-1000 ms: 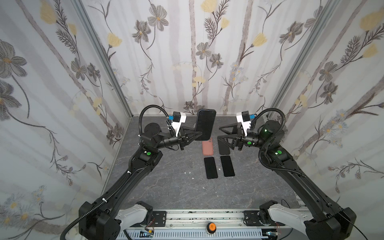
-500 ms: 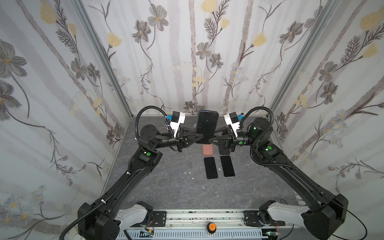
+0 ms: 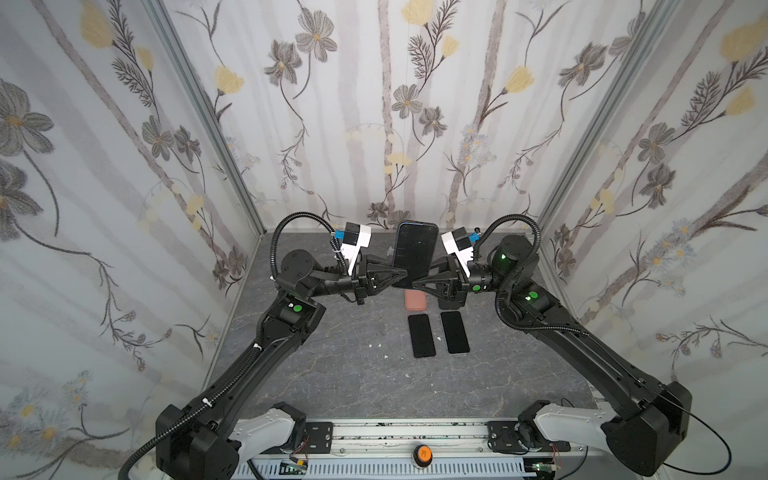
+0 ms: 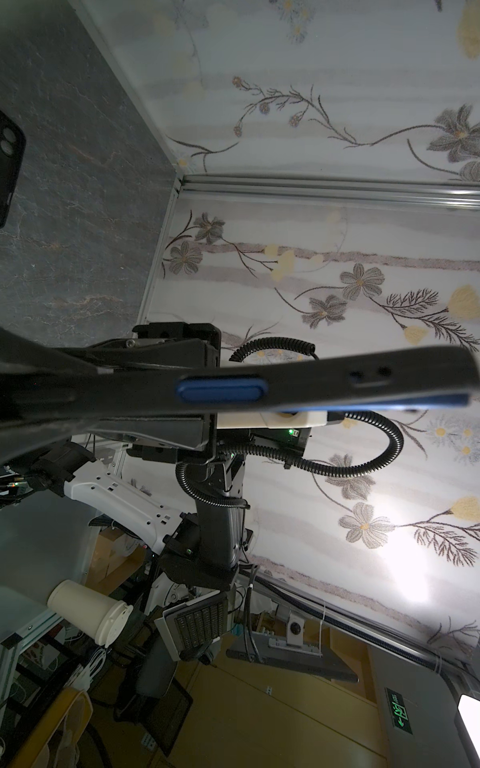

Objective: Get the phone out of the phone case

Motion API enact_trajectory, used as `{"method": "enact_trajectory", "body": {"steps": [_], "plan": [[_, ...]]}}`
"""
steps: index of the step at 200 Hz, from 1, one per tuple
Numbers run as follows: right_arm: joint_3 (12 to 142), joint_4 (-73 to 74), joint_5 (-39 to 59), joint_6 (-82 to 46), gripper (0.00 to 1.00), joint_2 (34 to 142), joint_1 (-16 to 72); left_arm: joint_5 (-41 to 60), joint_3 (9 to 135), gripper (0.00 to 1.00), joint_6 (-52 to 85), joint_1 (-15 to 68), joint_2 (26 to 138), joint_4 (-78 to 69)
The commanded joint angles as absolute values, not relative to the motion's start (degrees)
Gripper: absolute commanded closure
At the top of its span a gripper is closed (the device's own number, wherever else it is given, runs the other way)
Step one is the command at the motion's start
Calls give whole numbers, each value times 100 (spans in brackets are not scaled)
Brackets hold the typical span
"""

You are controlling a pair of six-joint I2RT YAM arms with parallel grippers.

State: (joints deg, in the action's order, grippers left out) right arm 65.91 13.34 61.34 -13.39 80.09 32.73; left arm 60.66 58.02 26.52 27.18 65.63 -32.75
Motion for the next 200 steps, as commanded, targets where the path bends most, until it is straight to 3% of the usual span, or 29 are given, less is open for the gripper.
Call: {"method": "enact_trajectory", "body": {"steps": [1, 141, 200], "plan": [[6670, 1428, 6220, -1205, 71, 7989, 3283, 6152, 5791, 100, 2689, 2720, 6557, -3726], [6864, 959, 6267, -941, 78, 8103, 3433, 6214, 5748, 100, 2718, 2768, 6583, -3729], [6856, 1001, 6189, -1015, 90, 8069, 3463, 6188, 5687, 100, 2696, 2786, 6539, -3733]]}}
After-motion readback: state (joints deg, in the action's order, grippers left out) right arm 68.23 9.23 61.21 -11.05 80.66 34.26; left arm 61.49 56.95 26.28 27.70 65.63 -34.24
